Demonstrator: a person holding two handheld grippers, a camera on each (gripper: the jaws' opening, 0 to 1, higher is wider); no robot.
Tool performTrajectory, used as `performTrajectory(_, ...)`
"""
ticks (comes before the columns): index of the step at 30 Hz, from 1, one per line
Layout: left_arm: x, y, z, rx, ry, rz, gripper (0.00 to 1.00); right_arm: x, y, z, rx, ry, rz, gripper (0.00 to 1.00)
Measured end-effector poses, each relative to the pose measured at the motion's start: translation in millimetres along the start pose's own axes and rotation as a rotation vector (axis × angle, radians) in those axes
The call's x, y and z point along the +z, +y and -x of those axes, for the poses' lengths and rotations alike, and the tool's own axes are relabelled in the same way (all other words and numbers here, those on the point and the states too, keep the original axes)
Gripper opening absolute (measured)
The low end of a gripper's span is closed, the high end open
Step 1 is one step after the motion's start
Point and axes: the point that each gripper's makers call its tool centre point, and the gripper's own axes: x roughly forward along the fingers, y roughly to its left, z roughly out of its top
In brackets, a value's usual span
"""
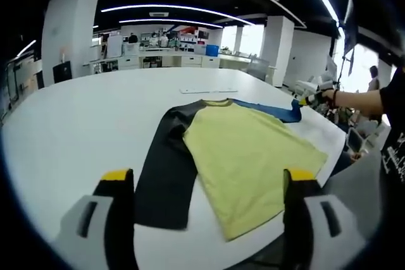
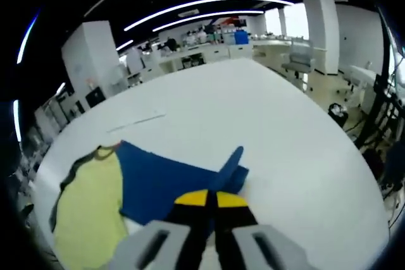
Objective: Fold the garment on the visible template until the final outline fits inside the template.
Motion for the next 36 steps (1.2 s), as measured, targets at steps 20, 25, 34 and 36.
performTrajectory(20, -1.0, -4.5, -2, -0.023, 0.01, -0.004, 0.98, 17.5, 79, -26, 0.108, 0.063, 0.086, 0.0)
performTrajectory(25, -0.9, -2.5, 0, -0.017, 0.006, -0.001, 0.98, 20.3, 100, -30, 0.138, 0.074, 0.106, 0.0)
performTrajectory(34, -0.2, -1.4, 0, -0.015, -0.001, 0.004, 0.96, 29.9, 145, -39, 0.223, 0.076, 0.141, 0.0)
performTrajectory(36, -0.3, -2.0, 0, -0.016, -0.001, 0.001, 0.96, 31.6, 154, -42, 0.238, 0.08, 0.153, 0.0)
